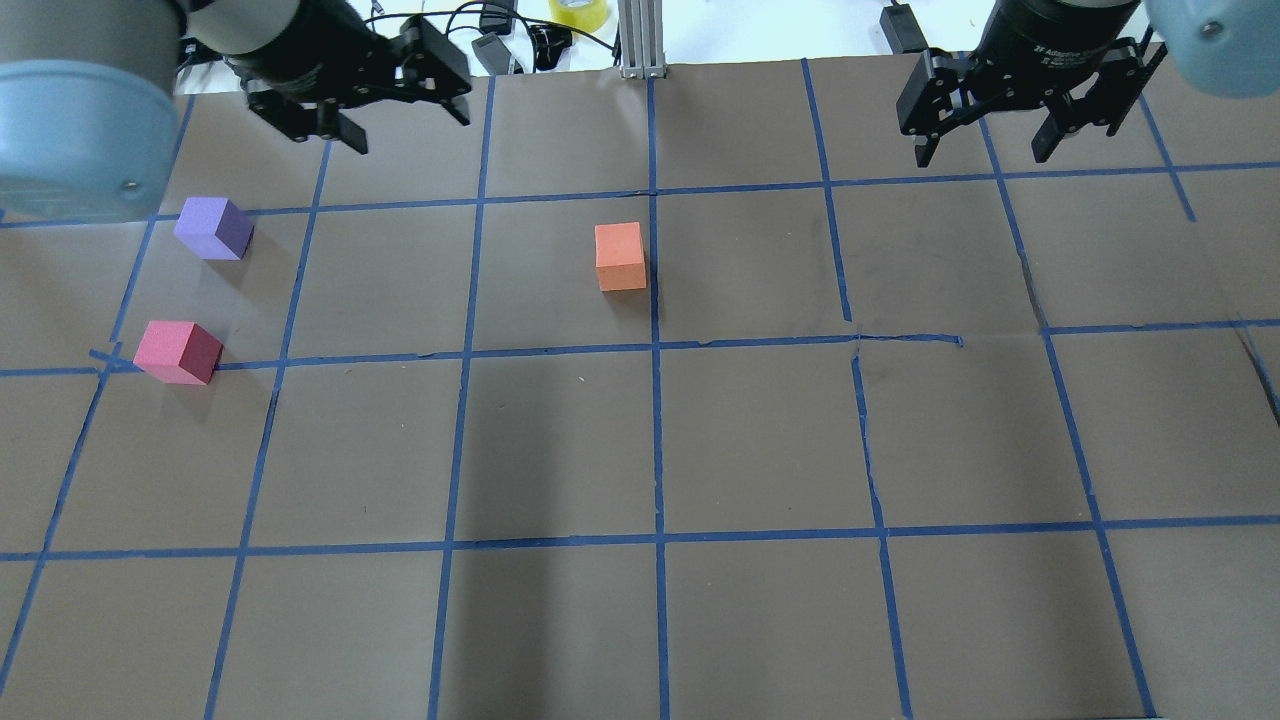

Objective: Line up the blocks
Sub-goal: 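Reach the left gripper to the orange cube and grasp it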

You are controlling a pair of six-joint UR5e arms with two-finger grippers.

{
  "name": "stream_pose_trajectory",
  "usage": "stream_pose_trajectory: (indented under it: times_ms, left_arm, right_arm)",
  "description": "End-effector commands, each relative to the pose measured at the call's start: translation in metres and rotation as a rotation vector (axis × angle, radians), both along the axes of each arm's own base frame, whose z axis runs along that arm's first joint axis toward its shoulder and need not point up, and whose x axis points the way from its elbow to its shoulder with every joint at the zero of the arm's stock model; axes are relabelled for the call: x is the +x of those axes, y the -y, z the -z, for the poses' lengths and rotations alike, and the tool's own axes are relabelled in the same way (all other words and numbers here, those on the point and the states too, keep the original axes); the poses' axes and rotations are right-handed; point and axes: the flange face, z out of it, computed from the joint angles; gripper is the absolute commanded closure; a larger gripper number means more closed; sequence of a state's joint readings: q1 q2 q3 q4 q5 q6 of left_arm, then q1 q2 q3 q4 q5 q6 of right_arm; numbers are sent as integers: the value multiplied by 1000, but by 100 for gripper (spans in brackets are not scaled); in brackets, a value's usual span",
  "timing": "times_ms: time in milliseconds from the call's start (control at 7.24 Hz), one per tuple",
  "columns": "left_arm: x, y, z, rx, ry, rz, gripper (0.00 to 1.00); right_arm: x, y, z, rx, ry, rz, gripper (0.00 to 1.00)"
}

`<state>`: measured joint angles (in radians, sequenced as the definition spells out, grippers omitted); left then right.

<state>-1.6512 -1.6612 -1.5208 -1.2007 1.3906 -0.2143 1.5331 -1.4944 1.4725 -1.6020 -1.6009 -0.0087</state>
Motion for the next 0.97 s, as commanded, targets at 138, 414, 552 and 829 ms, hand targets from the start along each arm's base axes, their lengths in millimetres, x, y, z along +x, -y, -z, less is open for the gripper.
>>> stream_pose_trajectory:
  times_ms: [138, 414, 552, 829]
  left_arm:
    - [-92, 49, 81, 77, -1, 33, 0]
    - [-133, 55, 156, 138, 141, 60, 0]
    - [-145, 63, 181, 119, 170, 60, 0]
    - [-151, 81, 233, 136, 178, 81, 0]
  right_arm:
    - [10, -28, 15, 42, 7, -61, 0]
    - [10, -38, 17, 45, 7, -74, 0]
    - [9, -39, 22, 54, -4, -92, 0]
    - [10, -39, 19, 36, 1, -129, 0]
